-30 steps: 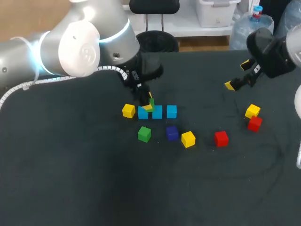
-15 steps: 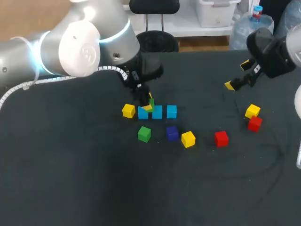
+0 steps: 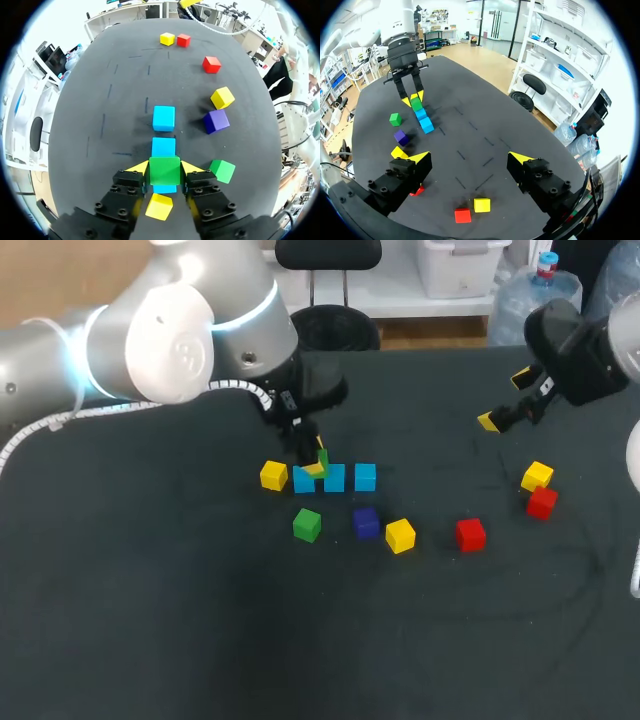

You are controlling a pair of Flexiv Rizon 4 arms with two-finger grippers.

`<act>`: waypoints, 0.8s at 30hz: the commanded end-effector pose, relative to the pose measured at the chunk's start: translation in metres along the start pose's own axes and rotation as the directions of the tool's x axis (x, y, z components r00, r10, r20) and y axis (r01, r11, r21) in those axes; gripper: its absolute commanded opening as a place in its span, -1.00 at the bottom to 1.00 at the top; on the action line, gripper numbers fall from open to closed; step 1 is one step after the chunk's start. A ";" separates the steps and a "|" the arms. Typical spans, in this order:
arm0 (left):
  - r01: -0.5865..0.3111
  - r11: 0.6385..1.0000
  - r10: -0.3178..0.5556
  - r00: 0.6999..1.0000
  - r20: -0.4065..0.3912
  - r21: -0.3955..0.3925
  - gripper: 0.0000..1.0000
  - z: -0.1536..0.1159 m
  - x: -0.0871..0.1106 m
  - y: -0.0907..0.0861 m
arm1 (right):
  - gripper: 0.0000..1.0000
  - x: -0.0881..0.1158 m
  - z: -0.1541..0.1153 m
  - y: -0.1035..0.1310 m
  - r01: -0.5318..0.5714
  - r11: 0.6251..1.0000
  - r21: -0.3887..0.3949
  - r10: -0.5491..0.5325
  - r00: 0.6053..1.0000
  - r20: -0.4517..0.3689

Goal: Place the blue cubes, place green cubes on the blue cubes, place the yellow cubes on the green cubes, then place the red cubes on the yellow cubes, and place purple cube on the red cubes.

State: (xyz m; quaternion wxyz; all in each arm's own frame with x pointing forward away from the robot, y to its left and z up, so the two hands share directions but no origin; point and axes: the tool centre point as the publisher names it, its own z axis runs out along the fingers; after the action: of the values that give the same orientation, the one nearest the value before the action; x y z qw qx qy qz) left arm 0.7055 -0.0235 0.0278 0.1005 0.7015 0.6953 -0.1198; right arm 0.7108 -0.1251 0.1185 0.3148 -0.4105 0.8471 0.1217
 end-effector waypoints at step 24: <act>0.012 1.000 -0.012 1.000 -0.007 -0.025 0.26 -0.006 -0.007 0.010 | 1.00 0.000 0.000 0.001 -0.001 1.000 0.005 0.001 1.000 -0.001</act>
State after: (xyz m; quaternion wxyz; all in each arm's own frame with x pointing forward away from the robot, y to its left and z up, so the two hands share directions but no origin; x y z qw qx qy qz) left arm 0.7126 -0.0269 0.0329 0.1086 0.6962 0.7008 -0.1114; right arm 0.7108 -0.1251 0.1185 0.3148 -0.4105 0.8471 0.1217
